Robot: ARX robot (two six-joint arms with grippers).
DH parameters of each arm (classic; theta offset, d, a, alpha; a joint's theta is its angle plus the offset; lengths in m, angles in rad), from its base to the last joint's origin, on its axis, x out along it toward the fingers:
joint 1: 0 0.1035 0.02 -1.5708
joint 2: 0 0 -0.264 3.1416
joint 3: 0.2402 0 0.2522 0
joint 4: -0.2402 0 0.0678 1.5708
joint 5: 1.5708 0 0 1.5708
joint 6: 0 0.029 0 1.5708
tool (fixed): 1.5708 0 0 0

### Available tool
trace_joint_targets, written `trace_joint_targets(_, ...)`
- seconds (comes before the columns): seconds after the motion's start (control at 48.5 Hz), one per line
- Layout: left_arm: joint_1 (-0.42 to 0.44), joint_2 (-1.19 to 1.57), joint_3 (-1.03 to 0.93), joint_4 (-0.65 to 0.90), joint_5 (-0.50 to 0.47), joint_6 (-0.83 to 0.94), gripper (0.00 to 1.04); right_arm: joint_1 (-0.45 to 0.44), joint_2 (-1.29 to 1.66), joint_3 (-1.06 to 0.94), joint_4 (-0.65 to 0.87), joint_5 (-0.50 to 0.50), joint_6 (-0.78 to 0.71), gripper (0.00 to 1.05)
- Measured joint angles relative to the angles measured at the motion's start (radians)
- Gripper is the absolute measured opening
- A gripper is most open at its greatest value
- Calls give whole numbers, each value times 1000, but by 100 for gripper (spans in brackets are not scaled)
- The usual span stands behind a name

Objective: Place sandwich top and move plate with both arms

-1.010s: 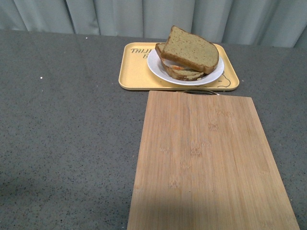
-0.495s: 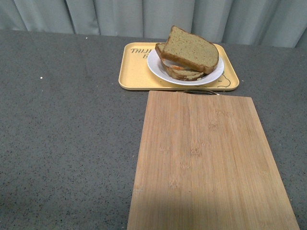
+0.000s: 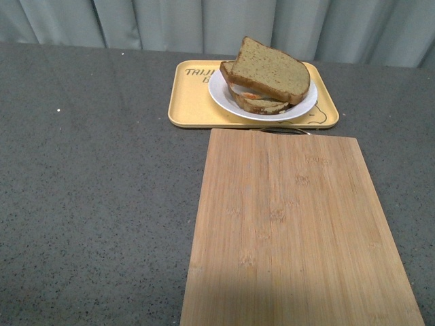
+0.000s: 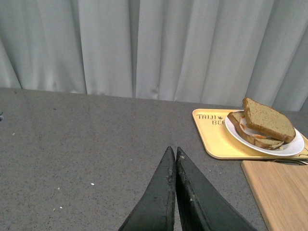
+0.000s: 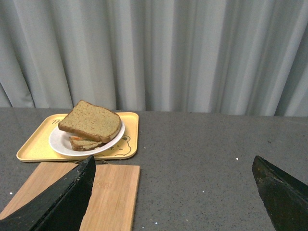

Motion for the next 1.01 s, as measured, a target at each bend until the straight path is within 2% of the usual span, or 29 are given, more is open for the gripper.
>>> trace_joint_targets(0.392,0,-87,0,-87,0,0,4,0,0,0,0,0,0,95)
trace_joint_targets(0.495,0,-233,0,-256,0,0,4,0,0,0,0,0,0,95)
trace_joint_targets(0.783,0,-257,0,-264,0,-1,4,0,0,0,0,0,0,95)
trace_joint_targets(0.865,0,-258,0,-264,0,0,16,0,0,0,0,0,0,95)
trace_joint_targets(1.01,0,-258,0,-264,0,0,48,0,0,0,0,0,0,95)
